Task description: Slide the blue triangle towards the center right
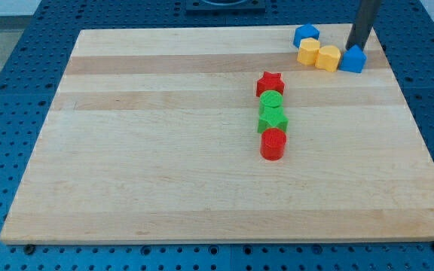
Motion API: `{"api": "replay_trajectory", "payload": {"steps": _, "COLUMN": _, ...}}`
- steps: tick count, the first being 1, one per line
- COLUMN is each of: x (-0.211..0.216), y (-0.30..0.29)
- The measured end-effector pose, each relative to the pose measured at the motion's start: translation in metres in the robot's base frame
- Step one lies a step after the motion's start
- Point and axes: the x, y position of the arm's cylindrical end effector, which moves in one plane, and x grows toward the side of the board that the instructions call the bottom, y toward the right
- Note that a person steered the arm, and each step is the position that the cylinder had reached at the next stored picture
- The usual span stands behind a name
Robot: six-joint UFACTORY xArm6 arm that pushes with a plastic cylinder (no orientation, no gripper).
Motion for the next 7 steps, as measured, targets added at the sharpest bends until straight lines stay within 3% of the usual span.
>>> {"api": "replay_trajectory", "payload": {"steps": 5, "x": 0.063, "y": -0.044}}
{"api": "replay_trajectory", "payload": {"steps": 7, "x": 0.066, "y": -0.043}}
